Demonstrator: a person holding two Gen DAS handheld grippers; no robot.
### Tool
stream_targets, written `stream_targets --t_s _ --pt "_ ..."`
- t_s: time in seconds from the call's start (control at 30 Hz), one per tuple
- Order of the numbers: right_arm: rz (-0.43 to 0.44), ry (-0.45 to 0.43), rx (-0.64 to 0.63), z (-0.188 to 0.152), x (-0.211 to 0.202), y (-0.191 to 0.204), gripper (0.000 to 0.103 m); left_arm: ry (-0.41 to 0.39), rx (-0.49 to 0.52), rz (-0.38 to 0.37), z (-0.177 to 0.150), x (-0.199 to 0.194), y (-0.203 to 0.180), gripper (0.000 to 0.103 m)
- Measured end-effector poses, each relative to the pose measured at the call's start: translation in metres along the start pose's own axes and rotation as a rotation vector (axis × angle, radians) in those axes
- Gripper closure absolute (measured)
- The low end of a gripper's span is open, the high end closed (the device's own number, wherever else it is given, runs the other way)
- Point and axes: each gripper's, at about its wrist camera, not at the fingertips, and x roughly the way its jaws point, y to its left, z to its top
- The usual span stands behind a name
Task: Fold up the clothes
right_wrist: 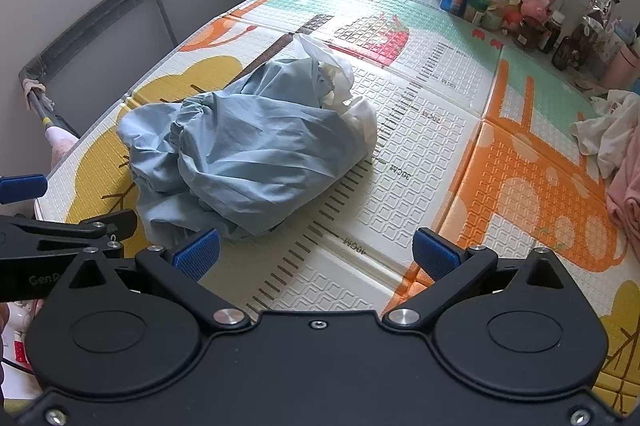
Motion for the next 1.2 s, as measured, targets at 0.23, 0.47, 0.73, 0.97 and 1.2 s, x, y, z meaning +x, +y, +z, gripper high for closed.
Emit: stream_targets --t_s 0.23,0.47,0.73,0.97,1.2 --pt "0.007 -0.013 -0.006 0.0012 0.0024 0.0012 0.000 0.010 -0.001 -0.006 0.0038 0.0082 0.0097 0.004" --pt "0.004 -0.006 -0.005 0.0021 0.0038 0.0013 0.000 0.006 -0.003 0.002 0.0044 0.0040 0.0049 0.004" --pt "0.001 -0.010 -0.002 0.0017 0.0019 0.0036 0.000 0.006 0.004 0.002 0.0027 0.0046 0.0057 0.004" --pt "-0.001 -0.010 -0.003 0.0019 0.0003 0.0047 0.000 0.006 0.008 0.000 0.0015 0.0042 0.0059 0.004" --pt "0.002 -0.008 0.002 0.0019 0.0008 0.0057 0.000 -0.001 0.044 -0.032 0.0014 0.0035 0.0064 0.004"
